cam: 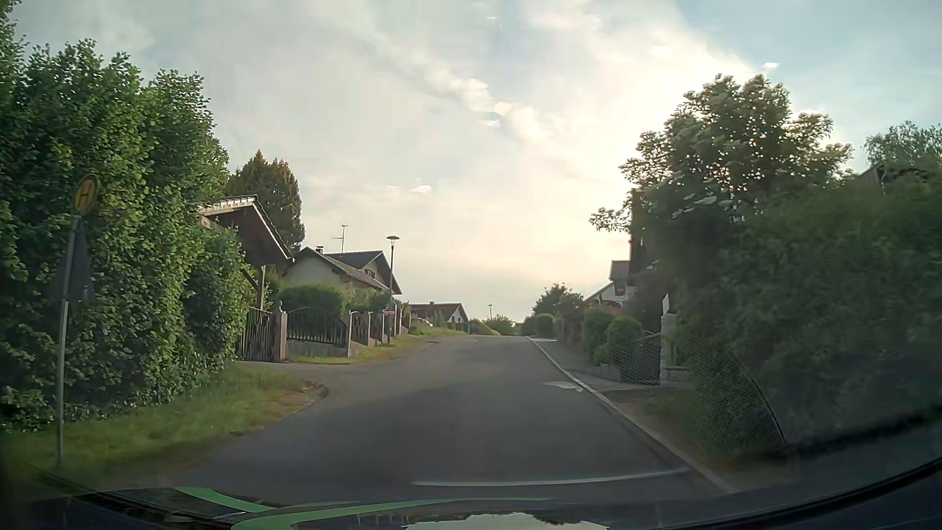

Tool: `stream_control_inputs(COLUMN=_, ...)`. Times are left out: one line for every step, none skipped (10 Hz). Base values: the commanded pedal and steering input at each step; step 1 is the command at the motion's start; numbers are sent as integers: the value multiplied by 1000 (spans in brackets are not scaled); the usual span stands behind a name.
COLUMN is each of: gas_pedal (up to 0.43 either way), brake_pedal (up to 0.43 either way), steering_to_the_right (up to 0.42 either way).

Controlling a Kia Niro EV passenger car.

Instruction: Follow the waypoints while adhering to traffic rules and regulations

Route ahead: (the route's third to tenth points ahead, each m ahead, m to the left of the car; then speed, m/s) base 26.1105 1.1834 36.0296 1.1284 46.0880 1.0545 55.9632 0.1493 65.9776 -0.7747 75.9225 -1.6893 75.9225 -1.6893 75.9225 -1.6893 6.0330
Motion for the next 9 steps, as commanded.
stream_control_inputs(gas_pedal=240, brake_pedal=0, steering_to_the_right=15)
stream_control_inputs(gas_pedal=240, brake_pedal=0, steering_to_the_right=14)
stream_control_inputs(gas_pedal=240, brake_pedal=0, steering_to_the_right=11)
stream_control_inputs(gas_pedal=240, brake_pedal=0, steering_to_the_right=4)
stream_control_inputs(gas_pedal=240, brake_pedal=0, steering_to_the_right=1)
stream_control_inputs(gas_pedal=240, brake_pedal=0, steering_to_the_right=0)
stream_control_inputs(gas_pedal=240, brake_pedal=0, steering_to_the_right=0)
stream_control_inputs(gas_pedal=240, brake_pedal=0, steering_to_the_right=-1)
stream_control_inputs(gas_pedal=240, brake_pedal=0, steering_to_the_right=-1)
